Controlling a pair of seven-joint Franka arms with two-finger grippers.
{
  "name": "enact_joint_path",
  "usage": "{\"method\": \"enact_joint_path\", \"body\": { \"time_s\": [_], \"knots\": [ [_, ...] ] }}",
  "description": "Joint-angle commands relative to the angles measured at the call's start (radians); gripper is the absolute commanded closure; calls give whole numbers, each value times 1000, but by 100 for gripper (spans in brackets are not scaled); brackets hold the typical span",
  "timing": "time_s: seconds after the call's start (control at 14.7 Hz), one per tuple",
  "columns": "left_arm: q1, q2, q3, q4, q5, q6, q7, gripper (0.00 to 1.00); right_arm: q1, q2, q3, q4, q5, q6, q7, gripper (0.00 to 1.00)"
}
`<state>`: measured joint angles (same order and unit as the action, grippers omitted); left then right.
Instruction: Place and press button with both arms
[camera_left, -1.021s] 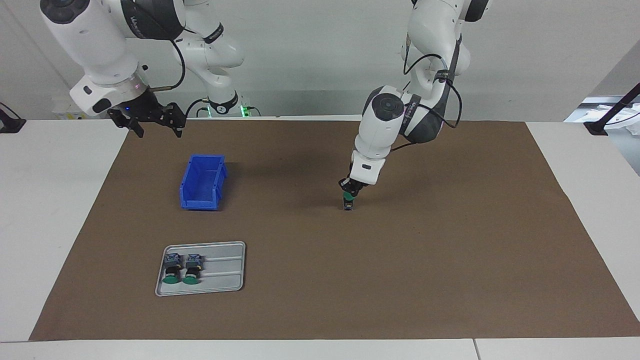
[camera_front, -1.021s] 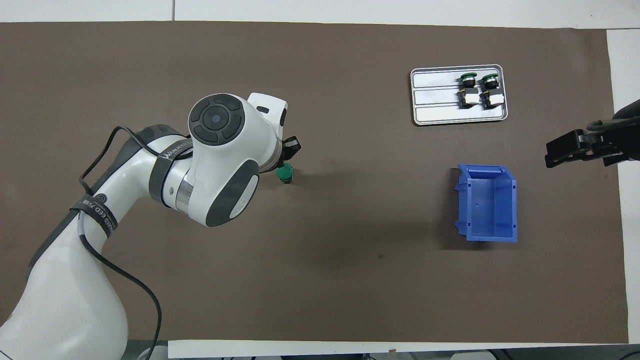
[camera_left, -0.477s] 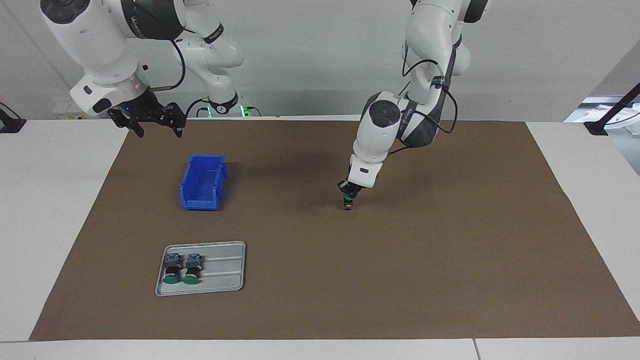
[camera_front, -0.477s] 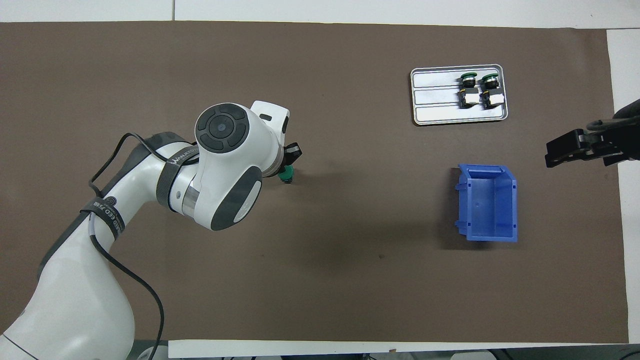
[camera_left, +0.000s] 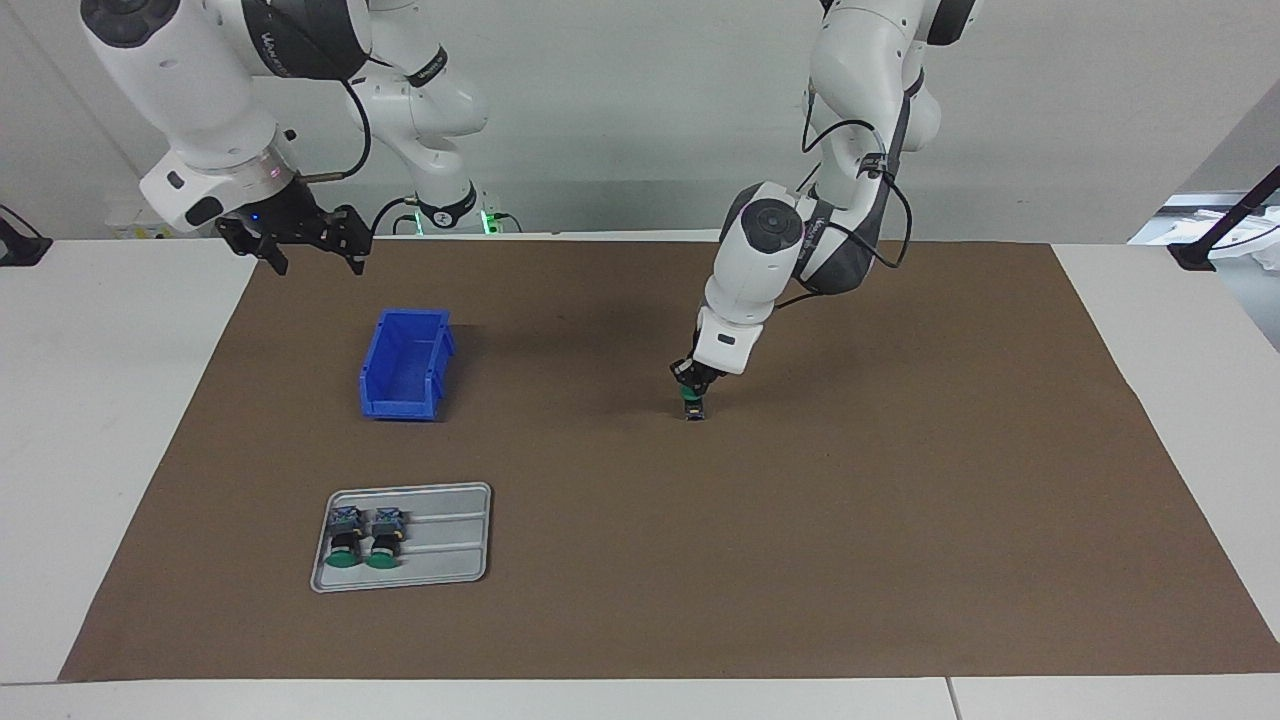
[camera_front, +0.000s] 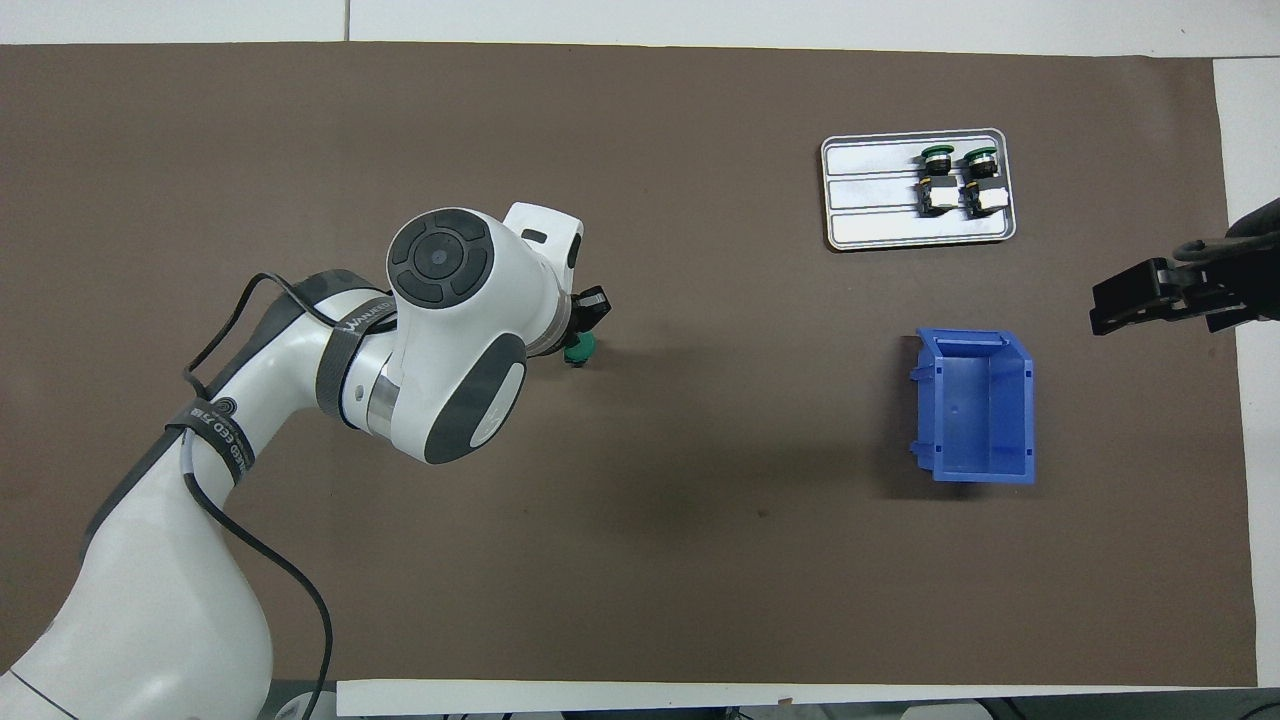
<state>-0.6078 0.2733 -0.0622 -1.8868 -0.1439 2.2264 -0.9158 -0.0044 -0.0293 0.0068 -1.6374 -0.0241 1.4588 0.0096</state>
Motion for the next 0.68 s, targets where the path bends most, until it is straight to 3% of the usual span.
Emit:
{"method": "enact_joint_path", "body": {
  "time_s": [0.0, 0.48, 0.61],
  "knots": [
    [-18, 17, 9, -54, -22, 32, 47, 100, -9, -21, 6, -24, 6, 2, -19, 2],
    [16, -28, 10, -29, -29, -8, 58, 100, -9, -21, 6, -24, 6, 2, -19, 2],
    [34, -35, 12, 20, -28, -84, 61, 100, -9, -21, 6, -22, 6, 2, -19, 2]
  ]
}}
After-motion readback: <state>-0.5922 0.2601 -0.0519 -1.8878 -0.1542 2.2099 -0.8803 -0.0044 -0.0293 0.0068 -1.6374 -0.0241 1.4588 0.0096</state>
